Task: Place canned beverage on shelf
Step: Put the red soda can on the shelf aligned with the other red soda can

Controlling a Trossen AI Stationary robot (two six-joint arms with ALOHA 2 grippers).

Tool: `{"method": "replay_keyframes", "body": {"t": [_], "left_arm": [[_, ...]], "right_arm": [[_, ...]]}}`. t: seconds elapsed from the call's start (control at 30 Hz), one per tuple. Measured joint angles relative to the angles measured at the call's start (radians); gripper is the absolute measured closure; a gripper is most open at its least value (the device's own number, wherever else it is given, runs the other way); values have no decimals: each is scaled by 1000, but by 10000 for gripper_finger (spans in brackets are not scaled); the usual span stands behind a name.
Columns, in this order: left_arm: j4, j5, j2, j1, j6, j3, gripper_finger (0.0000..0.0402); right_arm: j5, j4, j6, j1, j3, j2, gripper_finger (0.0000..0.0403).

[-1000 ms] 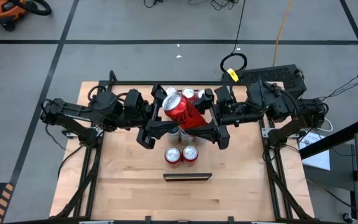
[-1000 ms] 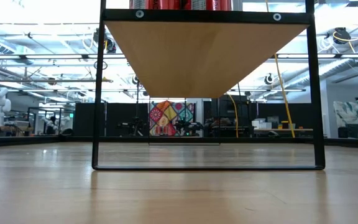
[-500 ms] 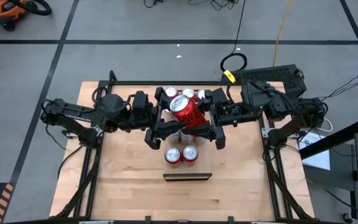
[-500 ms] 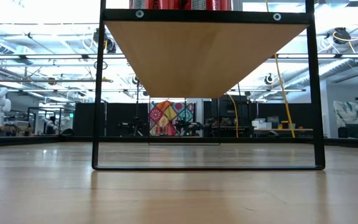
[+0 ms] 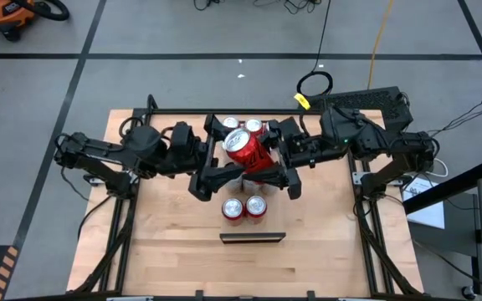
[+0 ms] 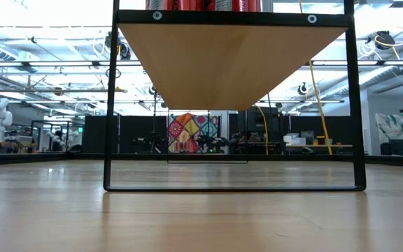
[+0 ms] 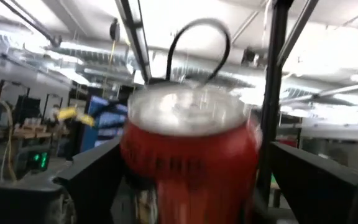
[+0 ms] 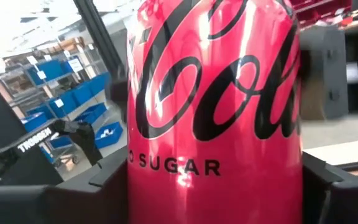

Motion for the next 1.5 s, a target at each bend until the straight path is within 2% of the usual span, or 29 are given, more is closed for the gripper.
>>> {"method": "replay_keyframes", "body": {"t": [0.13, 0.33, 0.4, 0.77, 0.9, 1.0, 1.2, 1.5], "left_arm": [[-42, -2, 1, 1, -2, 0, 42], [-54, -5, 1, 0, 8, 0, 114], [-54, -5, 1, 1, 10, 0, 125], [-180, -24, 2, 0, -7, -3, 109], [-224, -43, 3, -1, -46, -4, 107], [-267, -66, 2, -3, -57, -4, 107], [-328, -145, 2, -22, -55, -4, 106], [-347, -263, 2, -41, -20, -3, 105]], "right_arm": [[2, 0, 2, -2, 0, 0, 125], [1, -9, 4, -1, 0, -1, 123], [1, -12, 4, -1, 2, -1, 121], [10, -198, 67, -1, 4, -30, 49], [11, -293, 80, -1, 5, -52, 35], [55, -349, 82, 5, 4, -76, 33], [188, -322, 82, 17, 4, -114, 33], [185, -254, 54, 17, 4, -67, 32]]}}
